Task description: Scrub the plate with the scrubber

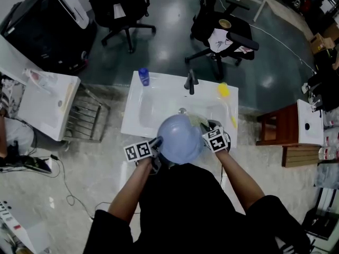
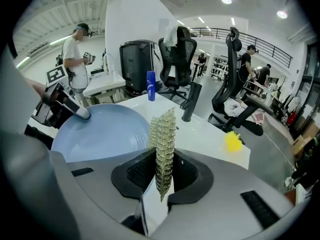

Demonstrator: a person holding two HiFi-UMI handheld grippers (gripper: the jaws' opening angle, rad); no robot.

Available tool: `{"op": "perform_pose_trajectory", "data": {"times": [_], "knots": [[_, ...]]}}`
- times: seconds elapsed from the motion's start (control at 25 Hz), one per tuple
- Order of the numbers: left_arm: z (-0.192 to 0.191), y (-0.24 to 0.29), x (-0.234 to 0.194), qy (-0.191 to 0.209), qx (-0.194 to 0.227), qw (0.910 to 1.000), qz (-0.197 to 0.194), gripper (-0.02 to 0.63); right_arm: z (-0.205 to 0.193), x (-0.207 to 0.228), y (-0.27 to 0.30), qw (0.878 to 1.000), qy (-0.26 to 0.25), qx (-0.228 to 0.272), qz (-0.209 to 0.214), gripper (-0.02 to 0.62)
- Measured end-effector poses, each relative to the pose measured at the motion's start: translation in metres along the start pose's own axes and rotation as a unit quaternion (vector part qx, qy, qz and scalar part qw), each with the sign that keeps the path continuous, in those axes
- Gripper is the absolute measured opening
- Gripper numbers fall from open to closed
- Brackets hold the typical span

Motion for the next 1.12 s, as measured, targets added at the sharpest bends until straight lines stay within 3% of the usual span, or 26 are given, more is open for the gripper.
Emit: {"op": "perform_pose_trajectory", "data": {"times": [0.64,1.12], "knots": [[0.003,0.018,-0.004,-0.012,0.041,0.9991,0.003,0.06,-0.041,0.017,-0.006,0.996,0.057,-0.046,0.053,0.061],[0.008,0.02,-0.007,-0.044,0.075,0.9962,0.003,0.063,-0.05,0.019,-0.02,0.989,0.106,-0.061,0.088,0.061]]}}
Point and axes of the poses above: the fingertips, and each gripper's own axes: y forward along the fingers, x to its right, z out of its top, the point moved 1 cm from there along -y, backward along the fingers, and after that the axes turned 14 degrees about -z, right-handed, at the moved point
